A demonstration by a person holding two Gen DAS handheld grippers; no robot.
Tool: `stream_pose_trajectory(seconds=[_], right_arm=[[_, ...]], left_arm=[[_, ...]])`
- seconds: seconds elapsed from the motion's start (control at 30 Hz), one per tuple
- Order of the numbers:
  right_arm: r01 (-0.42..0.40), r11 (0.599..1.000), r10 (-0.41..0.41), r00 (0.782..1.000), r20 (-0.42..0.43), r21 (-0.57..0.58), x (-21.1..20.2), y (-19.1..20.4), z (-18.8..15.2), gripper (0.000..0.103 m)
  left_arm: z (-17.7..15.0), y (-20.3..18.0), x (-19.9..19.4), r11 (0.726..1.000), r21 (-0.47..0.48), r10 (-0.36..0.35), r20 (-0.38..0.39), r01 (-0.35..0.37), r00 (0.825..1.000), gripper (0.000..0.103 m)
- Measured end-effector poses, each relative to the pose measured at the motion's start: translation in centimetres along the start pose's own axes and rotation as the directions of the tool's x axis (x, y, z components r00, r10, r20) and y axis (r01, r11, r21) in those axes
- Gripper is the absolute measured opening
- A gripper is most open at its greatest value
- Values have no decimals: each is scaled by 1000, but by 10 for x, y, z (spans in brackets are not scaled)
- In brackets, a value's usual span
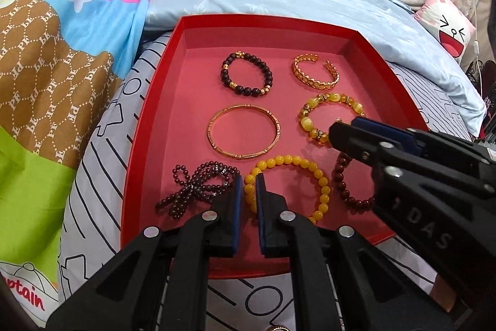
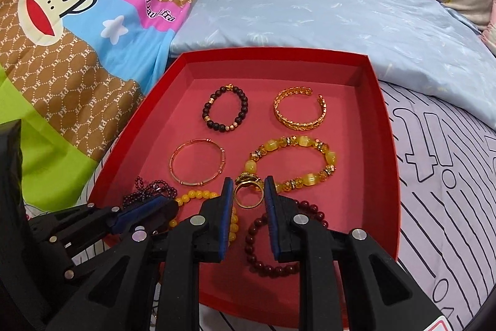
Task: Organize jewelry
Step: 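Lower the gold ring into the tray and open the right tool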
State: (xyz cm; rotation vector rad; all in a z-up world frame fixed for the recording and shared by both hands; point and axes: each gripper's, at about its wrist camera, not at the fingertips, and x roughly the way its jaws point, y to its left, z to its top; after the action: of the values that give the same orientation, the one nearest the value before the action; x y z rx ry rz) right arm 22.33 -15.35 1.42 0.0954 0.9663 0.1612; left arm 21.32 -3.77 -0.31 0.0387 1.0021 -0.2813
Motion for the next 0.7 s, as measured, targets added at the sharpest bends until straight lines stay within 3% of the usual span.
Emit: stream_pose_trajectory(seconds=[0.1, 0.17, 0.2, 0.43, 0.7], right_arm=[[-3, 1000, 3, 1000, 7, -1, 0, 0, 2, 21], [-1, 1000, 1, 1000, 14, -4, -2, 1, 2, 24], [0, 1000, 0, 1000, 19, -3, -4, 1, 2, 26], [12, 1000, -11, 997, 70, -15, -31, 5, 0, 35], [13, 1000, -14, 992, 128, 5, -78, 4, -18, 39]], left_arm=[[0, -2, -2, 1000, -1, 6, 4, -6, 1000, 18], [-1, -4, -5, 1000, 3, 12, 15, -12, 1000, 33], [-1, -6, -7, 1000, 8, 16, 21, -16, 1000, 35], [-2, -16, -25, 999, 32, 36, 55, -37, 998, 42], [-13, -23, -57, 997, 50, 48, 93, -53, 995, 43]])
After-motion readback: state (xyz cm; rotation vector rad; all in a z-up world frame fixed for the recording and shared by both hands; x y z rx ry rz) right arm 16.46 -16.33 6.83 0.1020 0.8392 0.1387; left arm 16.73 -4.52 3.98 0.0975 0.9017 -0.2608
